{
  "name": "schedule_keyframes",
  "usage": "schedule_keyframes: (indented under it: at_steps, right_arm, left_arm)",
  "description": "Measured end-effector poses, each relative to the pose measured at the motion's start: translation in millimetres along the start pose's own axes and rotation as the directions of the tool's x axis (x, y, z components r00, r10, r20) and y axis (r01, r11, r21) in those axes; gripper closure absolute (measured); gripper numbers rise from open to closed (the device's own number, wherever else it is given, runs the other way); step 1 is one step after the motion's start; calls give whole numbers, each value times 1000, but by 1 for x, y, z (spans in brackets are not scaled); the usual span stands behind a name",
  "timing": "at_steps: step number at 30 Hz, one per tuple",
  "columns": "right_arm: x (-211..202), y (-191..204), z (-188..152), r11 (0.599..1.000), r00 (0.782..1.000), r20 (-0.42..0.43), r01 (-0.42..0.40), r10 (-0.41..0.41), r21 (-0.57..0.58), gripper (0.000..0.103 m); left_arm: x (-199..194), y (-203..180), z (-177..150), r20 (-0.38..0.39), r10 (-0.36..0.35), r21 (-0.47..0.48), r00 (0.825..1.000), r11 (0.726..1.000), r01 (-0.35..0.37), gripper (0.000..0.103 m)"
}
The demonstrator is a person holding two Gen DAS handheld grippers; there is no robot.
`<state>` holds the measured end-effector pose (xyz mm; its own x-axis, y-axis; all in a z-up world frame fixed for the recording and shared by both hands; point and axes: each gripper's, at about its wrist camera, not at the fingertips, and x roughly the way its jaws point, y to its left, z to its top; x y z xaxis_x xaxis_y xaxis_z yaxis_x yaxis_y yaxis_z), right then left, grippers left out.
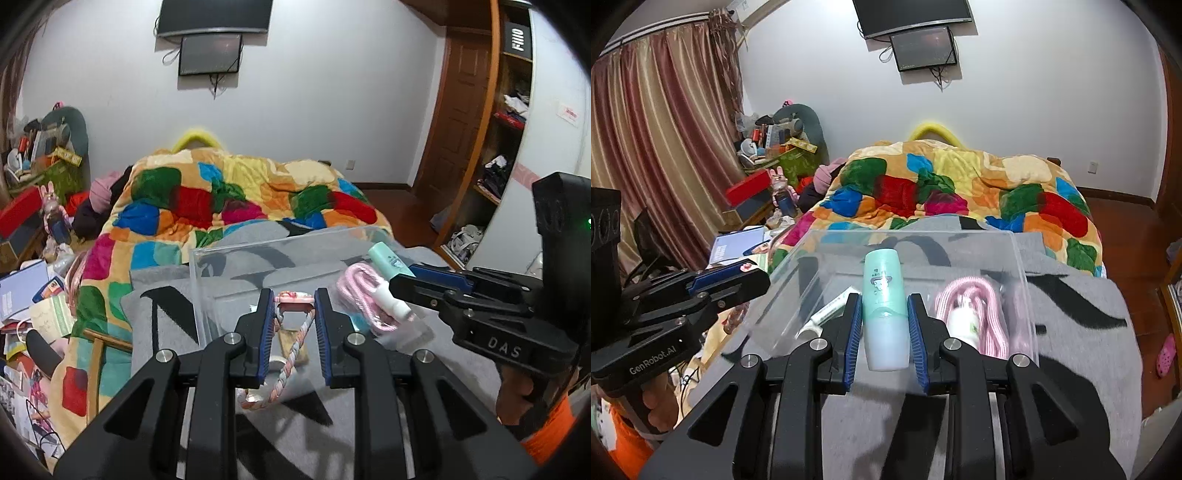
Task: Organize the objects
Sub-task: 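Lower the rope toy into the box with the left tool while the right tool lowers the lotion bottle in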
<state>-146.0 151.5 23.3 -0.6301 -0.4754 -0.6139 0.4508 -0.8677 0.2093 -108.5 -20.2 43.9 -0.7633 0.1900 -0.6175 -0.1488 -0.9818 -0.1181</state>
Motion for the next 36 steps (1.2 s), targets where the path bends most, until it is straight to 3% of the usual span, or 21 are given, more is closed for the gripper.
schedule_keyframes:
  at_steps: [8,14,21,30,33,34,36]
  right_arm:
    - [51,-3,0,1000,993,-119,-24,26,14,80]
    - [64,4,-8,999,986,-168,-24,17,-34,80]
    - [48,9,-6,998,988,-153,-23,13,-65,75]
    - [1,10,-11,997,998,-54,-33,30,-69,74]
    - [-14,7,-17,998,1000,-12,-27,26,-58,62]
    - [-18,7,-19,998,1000,2,-22,22,-55,54]
    - [-25,6,-25,999,1000,28,-12,13,-47,46]
  left_arm:
    - [43,12,-3,-105,-20,-51,994,999,15,82]
    - [51,13,-9,-136,-47,-61,990,997,39,81]
    - [34,11,-6,-98,-46,-52,994,998,41,80]
    - [-7,4,-11,11,-26,-30,1000,999,26,79]
    - [-15,-2,-21,35,-22,-19,999,1000,23,60]
    - [-18,-4,-25,51,-12,-15,999,1000,13,52]
    - [-24,-9,-32,72,-2,-9,997,1000,3,46]
